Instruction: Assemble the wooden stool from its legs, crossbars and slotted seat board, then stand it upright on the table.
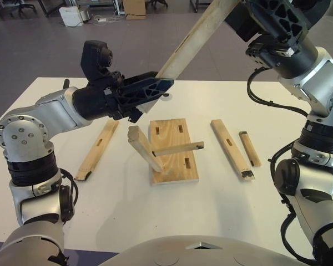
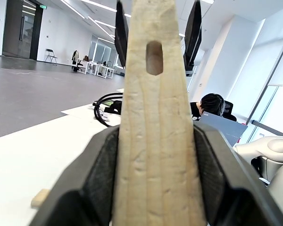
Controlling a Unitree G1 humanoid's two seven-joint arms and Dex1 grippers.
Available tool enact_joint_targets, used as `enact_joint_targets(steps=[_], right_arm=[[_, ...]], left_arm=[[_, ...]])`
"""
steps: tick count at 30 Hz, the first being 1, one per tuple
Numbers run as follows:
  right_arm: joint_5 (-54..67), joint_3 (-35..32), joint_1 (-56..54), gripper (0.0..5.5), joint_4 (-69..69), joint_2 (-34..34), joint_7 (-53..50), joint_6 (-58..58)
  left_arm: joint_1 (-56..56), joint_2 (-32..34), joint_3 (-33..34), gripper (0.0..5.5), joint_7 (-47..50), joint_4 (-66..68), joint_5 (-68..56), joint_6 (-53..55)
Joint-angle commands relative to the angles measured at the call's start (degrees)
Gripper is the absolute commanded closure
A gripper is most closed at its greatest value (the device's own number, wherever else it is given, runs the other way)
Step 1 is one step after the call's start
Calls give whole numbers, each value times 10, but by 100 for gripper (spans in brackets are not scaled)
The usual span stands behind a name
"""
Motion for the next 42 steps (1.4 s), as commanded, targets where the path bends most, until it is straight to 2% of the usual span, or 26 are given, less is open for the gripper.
enact_joint_targets(steps=[1,7,12,13,17,19,21,26,29,34,38,42], right_arm=[[13,22,-19,230,-19,-2,-14,3],[11,42,-5,341,-29,-9,-19,4],[-14,41,-4,341,-18,-22,-18,-5],[-31,41,-9,343,-14,-22,-22,-16],[-136,29,-42,343,58,-39,-25,-78],[-231,47,-18,343,65,-86,34,-116],[-330,83,52,343,31,-145,130,-162],[-405,87,200,343,10,-220,345,-221],[-461,83,232,343,44,-215,431,-310],[-493,82,305,343,41,-185,524,-406],[-489,89,336,343,7,-163,549,-418],[-435,66,340,343,-26,-152,545,-377]], left_arm=[[15,25,-4,342,-4,-9,-17,8],[26,43,-1,342,-2,-7,-24,-3],[19,29,15,342,17,14,24,-51],[17,25,21,305,18,24,37,-63],[57,42,52,237,-6,109,143,-136],[109,60,82,229,-36,174,204,-183],[183,55,90,229,-60,187,260,-227],[318,-37,67,229,-50,111,303,-279],[351,-79,63,229,-23,75,311,-292],[358,-99,57,229,-13,71,321,-302],[351,-96,53,229,-21,80,329,-298],[350,-97,46,229,-26,78,333,-299]])
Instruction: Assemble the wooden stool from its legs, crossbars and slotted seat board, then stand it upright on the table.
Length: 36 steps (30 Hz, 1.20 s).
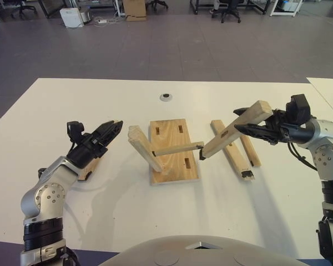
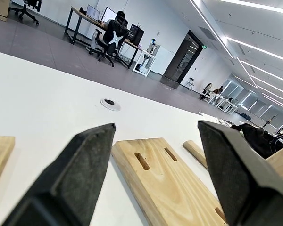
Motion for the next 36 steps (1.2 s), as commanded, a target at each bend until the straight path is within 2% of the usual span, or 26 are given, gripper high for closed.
enact_joint_targets(steps=[1,11,16,27,36], right_arm=[[48,-21,1,343,-37,0,3,41],[2,28,22,343,11,35,33,24],[-9,33,20,343,27,47,39,11],[-91,76,-110,344,145,29,115,-42],[-98,156,-135,344,145,0,126,-67]], left_arm=[[-2,0,-6,229,-5,-2,11,-3],[-16,7,-31,229,-28,-2,19,0],[-15,9,-39,229,-36,-5,27,2],[-7,-9,-51,229,-34,-12,34,-7],[19,-43,-54,229,-12,-31,41,-31]])
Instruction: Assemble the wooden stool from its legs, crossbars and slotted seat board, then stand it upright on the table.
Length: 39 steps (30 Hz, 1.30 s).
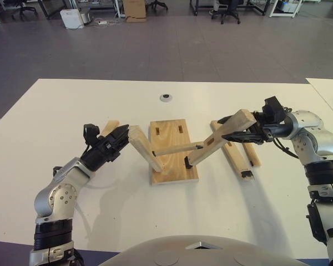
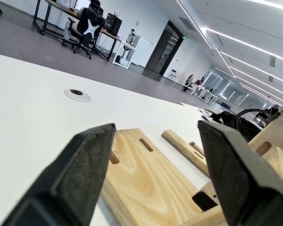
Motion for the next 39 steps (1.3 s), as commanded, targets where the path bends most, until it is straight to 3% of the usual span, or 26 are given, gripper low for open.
enact_joint_targets(steps=[1,9,24,29,33,36,39], right_arm=[[-24,33,-26,344,5,-2,3,-2],[-77,54,-44,344,12,31,-17,-17],[-169,197,-118,344,58,42,0,60],[-196,196,-78,344,57,56,-84,54],[-233,212,-54,344,5,33,-129,46],[-166,207,-60,344,-42,18,-104,155],[-200,225,-47,344,-77,-11,-99,117]], left_arm=[[9,-21,1,229,25,-14,20,-23],[42,-64,-26,229,50,-40,38,-47],[20,-95,-67,229,73,-30,65,-71],[22,-102,-71,229,72,-24,75,-80],[23,-106,-77,229,73,-18,79,-87],[25,-106,-79,229,74,-16,80,-91],[25,-108,-81,229,75,-14,82,-94]])
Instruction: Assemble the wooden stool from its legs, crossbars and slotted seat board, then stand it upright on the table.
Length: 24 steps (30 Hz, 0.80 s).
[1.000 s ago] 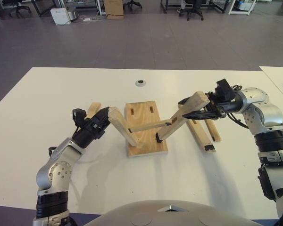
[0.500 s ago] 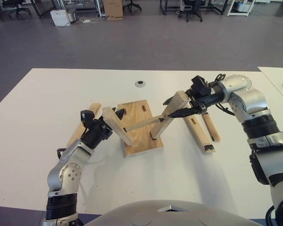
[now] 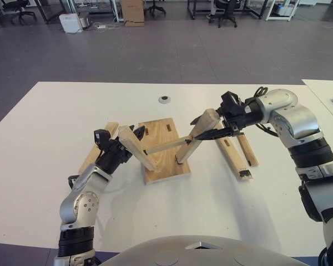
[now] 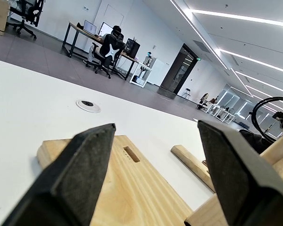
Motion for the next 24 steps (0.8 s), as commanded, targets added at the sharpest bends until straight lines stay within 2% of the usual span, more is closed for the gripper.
enact_joint_targets(steps=[1,2,8,11,18,24], right_arm=[[-92,83,78,344,-28,-27,-10,-2],[-90,83,79,306,-37,-30,-14,1],[-96,43,72,211,-6,-7,-46,-8],[-89,22,77,211,-1,-6,-46,-10],[14,-36,159,211,-110,2,-72,114],[31,-99,189,211,-92,75,-209,139]], left_arm=[[-3,-7,-26,229,-4,5,14,6],[-3,-8,-26,229,-3,6,15,4],[2,-13,-31,229,-4,12,21,-5],[3,-13,-28,229,-6,14,22,-6],[7,-13,-28,229,-7,16,24,-7],[6,-12,-27,229,-6,15,24,-2]])
